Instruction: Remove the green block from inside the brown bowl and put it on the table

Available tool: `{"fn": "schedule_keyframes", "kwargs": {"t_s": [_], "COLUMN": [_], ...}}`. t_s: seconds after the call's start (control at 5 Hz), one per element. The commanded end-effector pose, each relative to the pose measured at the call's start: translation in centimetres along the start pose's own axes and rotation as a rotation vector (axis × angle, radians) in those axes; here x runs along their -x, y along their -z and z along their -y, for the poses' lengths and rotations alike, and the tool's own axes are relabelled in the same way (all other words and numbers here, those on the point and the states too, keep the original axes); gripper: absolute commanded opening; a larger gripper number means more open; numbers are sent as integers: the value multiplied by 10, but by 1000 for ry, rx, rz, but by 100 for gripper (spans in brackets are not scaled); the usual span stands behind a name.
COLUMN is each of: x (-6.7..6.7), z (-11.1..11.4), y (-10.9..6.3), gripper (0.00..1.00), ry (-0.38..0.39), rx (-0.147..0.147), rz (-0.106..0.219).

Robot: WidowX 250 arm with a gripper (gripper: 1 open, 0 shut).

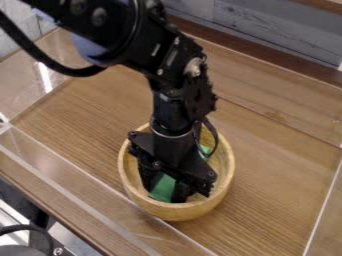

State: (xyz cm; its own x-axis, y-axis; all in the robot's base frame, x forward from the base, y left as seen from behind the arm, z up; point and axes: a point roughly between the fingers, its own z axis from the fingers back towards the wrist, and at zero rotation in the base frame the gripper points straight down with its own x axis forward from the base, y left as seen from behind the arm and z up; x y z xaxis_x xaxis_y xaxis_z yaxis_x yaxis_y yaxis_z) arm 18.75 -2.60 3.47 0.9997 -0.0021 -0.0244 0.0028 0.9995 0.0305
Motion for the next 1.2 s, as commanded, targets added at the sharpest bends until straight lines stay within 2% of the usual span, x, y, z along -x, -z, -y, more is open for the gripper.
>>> {"fn": "schedule_keyframes", "kwargs": {"t_s": [0.0,1.0], "x": [-8,-10], "z": [-2,-7], "y": [-12,-20], "gripper": [0,0], "ry": [-5,-2], "rx": [6,17], "rz": [46,41]}}
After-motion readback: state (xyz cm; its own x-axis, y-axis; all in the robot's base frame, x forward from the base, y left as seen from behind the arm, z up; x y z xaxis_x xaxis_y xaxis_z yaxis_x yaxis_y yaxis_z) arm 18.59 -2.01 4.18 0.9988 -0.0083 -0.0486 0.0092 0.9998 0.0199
